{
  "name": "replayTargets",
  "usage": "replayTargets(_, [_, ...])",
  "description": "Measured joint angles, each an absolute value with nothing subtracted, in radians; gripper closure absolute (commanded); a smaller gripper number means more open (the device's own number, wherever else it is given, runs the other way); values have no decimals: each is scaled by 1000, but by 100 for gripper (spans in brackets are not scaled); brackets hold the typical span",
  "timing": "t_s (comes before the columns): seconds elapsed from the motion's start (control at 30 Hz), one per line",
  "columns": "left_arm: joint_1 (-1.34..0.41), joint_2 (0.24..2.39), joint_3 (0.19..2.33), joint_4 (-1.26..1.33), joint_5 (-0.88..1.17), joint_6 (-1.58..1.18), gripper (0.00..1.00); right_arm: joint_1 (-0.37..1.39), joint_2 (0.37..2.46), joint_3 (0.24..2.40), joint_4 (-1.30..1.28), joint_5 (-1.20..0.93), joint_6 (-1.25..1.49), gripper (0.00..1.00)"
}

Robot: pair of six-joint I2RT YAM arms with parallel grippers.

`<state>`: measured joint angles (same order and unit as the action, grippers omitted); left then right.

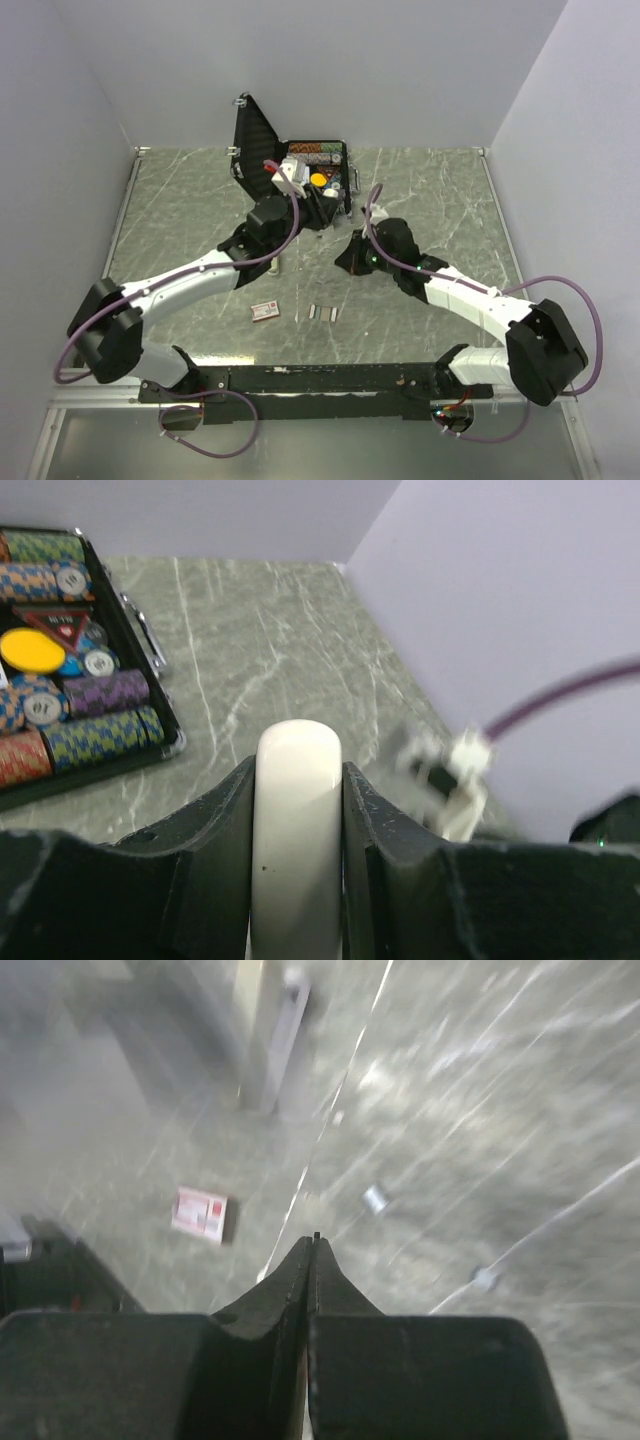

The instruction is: Unload the staples from the stapler

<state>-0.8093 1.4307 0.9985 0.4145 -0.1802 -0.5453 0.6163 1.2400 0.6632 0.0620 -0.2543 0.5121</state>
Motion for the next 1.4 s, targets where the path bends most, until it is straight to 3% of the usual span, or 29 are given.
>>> replayTargets(0.27, [-812, 1334, 881, 368, -76, -612, 99, 579, 1219, 797, 66, -205, 475, 100])
replayTargets(0.7, [-800, 1357, 833, 394, 4, -648, 99, 570, 1202, 791, 35, -229, 479, 100])
replayTargets(1.1, [-800, 1545, 980, 320, -92, -543, 99, 566, 1138, 756, -7, -211, 462, 100])
replayTargets(1.4, [-777, 1745, 1028, 329, -55, -472, 99, 553, 1015, 676, -38, -204, 450, 100])
